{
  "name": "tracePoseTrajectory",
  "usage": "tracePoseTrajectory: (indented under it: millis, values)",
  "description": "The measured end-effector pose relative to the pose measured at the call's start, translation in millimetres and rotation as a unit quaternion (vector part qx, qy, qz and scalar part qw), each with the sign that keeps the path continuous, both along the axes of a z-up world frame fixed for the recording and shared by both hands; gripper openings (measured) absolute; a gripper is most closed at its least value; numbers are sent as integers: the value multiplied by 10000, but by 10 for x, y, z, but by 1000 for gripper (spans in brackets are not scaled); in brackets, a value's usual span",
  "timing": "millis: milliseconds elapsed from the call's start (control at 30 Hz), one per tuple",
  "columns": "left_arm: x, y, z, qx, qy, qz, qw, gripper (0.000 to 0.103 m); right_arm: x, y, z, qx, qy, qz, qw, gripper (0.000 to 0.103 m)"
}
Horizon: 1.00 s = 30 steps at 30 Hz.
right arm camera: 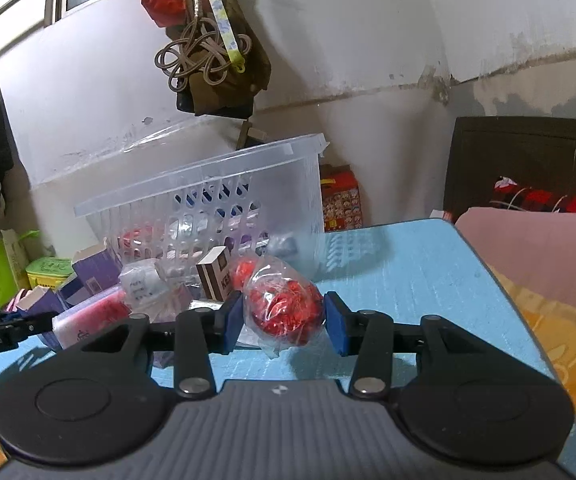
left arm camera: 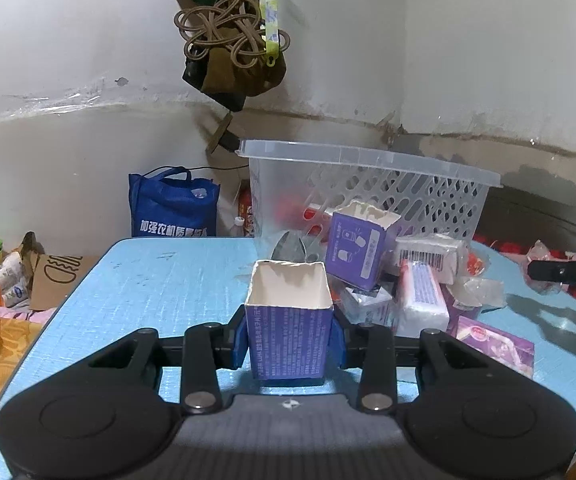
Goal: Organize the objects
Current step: 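Grasp the blue paper carton with the left tool while the right tool grasps a red-wrapped candy, then lift the blue carton and red candy over the clear basket with both tools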
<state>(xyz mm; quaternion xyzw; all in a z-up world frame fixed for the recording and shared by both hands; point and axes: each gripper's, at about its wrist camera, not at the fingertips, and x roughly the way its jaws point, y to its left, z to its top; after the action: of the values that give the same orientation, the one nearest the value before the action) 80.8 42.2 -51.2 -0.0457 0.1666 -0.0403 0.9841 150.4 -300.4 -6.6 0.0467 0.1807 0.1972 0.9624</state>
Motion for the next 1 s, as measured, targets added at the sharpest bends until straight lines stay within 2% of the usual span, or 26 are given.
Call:
tracePoseTrajectory:
  millis: [133, 400, 500, 633, 1000]
  values:
    - [-34, 29, -13, -159, -152, -32, 9998, 43, -9, -12, -5, 49, -51, 63, 10000, 47]
    - [-29, 8, -9, -163, -176, 21, 9997, 43, -21, -47, -9, 193, -117, 76, 9997, 47]
    - [-40, 44, -11, -280, -206, 48, 9994, 43, -29, -48, -5, 214, -165, 65, 9996, 47]
    - [-51, 60, -12, -357, -250, 32, 9990, 43, -91, -59, 0, 252, -358, 1, 9990, 47]
    - [-99, 88, 52, -521, -248, 51, 9983, 43, -58, -48, 45, 282, -267, 57, 9992, 47]
